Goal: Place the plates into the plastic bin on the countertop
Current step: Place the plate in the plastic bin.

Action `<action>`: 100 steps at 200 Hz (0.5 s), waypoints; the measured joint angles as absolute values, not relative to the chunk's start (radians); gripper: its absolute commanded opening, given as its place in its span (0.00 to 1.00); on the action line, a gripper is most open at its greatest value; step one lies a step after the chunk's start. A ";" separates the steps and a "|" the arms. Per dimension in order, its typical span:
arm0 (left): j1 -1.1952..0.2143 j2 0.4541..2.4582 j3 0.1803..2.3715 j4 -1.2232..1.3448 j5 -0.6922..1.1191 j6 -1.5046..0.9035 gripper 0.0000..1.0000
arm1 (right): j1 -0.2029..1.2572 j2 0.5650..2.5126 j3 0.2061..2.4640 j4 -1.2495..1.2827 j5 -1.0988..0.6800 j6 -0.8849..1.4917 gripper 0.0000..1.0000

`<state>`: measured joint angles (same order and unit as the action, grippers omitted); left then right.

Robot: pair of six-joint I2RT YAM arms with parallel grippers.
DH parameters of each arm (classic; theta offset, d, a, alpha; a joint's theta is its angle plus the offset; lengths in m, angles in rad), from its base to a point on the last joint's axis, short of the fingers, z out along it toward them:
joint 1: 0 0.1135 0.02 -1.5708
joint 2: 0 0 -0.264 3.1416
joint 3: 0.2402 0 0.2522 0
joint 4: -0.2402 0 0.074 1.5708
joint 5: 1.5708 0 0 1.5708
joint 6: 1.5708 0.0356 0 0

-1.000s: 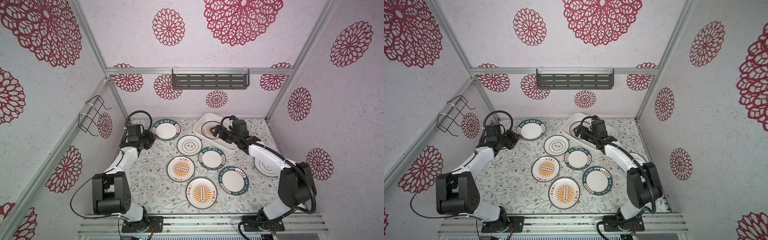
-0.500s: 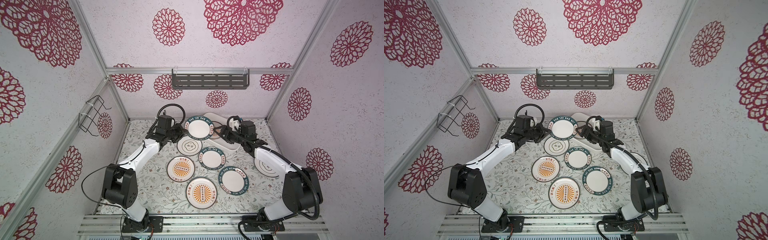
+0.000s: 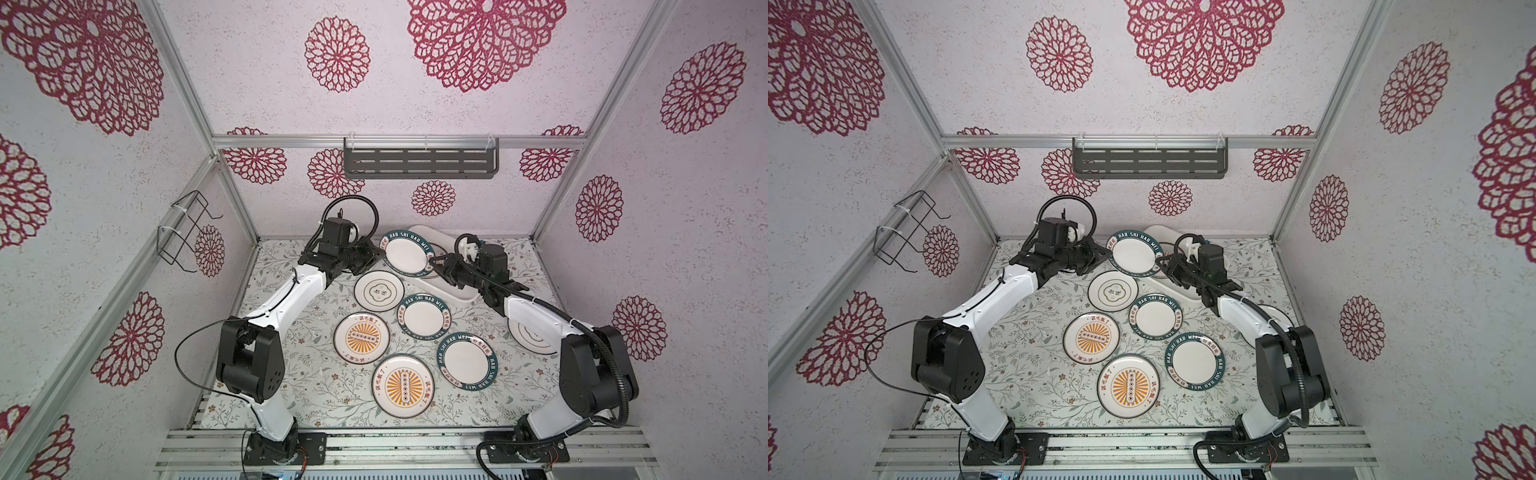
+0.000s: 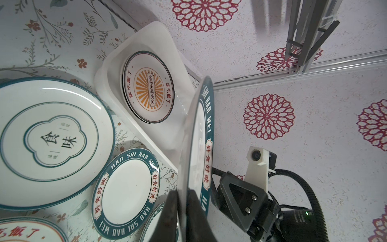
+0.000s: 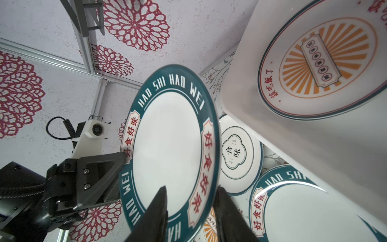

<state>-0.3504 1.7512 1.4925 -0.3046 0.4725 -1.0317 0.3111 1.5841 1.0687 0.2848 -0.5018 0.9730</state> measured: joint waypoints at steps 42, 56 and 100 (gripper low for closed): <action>-0.371 1.755 1.491 -0.289 0.467 -1.033 0.13 | 0.310 1.613 1.069 0.319 -0.472 1.035 0.12; -0.381 1.755 1.489 -0.272 0.462 -1.039 0.13 | 0.308 1.628 1.069 0.326 -0.470 1.054 0.07; -0.384 1.767 1.474 -0.259 0.454 -1.045 0.12 | 0.299 1.644 1.068 0.371 -0.471 1.103 0.02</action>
